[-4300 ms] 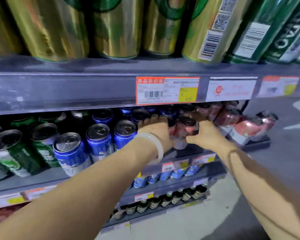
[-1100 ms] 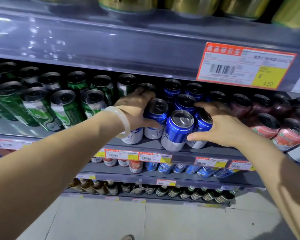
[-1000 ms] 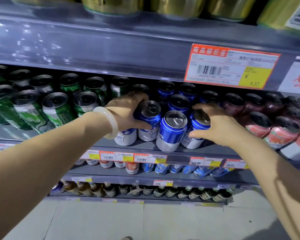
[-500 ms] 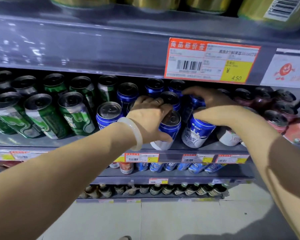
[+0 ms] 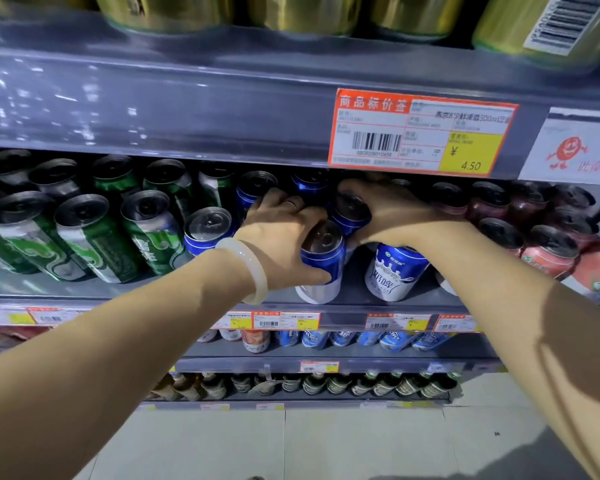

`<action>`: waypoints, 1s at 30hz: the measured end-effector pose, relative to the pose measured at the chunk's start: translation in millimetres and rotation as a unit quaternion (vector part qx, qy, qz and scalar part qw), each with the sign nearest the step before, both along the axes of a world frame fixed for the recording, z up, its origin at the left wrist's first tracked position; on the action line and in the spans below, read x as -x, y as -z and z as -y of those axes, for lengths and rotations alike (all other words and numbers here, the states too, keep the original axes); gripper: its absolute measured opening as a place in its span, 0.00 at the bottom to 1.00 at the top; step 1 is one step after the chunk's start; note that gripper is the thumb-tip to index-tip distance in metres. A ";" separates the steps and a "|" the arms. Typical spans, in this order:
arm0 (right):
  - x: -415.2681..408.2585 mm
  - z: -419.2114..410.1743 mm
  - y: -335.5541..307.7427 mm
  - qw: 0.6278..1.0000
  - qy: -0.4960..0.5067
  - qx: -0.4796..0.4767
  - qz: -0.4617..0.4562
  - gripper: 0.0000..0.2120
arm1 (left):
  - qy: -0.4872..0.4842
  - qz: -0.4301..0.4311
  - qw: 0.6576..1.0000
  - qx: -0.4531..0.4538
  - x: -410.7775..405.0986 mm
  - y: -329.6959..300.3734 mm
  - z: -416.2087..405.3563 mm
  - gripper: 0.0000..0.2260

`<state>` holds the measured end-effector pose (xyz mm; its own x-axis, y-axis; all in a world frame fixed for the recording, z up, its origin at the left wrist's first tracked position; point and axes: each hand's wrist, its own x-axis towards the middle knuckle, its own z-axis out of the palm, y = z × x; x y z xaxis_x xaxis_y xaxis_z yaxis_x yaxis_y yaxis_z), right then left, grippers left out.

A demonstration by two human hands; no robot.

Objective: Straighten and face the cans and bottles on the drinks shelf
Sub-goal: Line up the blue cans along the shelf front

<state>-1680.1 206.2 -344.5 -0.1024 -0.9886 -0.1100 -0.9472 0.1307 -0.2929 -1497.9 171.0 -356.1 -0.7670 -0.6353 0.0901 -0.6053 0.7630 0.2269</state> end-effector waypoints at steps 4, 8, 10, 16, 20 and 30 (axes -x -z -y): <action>7.8 -17.3 -3.9 0.999 0.005 -0.023 -0.037 0.36 | 0.009 0.008 1.000 0.000 5.4 2.5 -2.7 0.34; 13.4 -30.2 -7.1 0.998 0.031 -0.047 -0.016 0.37 | -0.006 0.026 1.000 -0.011 9.9 2.6 4.7 0.36; 14.2 -33.0 -9.3 0.998 0.029 -0.052 -0.014 0.37 | -0.013 0.037 0.999 -0.012 13.9 2.8 6.4 0.37; 16.8 -44.8 -10.9 0.998 0.024 -0.058 0.002 0.39 | -0.040 0.070 0.997 -0.020 23.2 3.4 9.0 0.35; 16.2 -61.0 -14.7 0.998 0.032 -0.020 -0.046 0.47 | -0.009 0.049 0.998 -0.048 14.8 -7.5 13.6 0.38; 32.1 -73.4 -13.4 0.988 0.099 -0.069 -0.097 0.40 | -0.040 0.100 0.994 -0.020 -55.0 -24.1 35.8 0.51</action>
<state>-1712.2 279.7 -331.1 -0.3251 -0.9240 -0.2012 -0.9354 0.3454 -0.0750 -1442.9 135.3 -332.1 -0.7141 -0.6948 -0.0853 -0.6995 0.7036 0.1249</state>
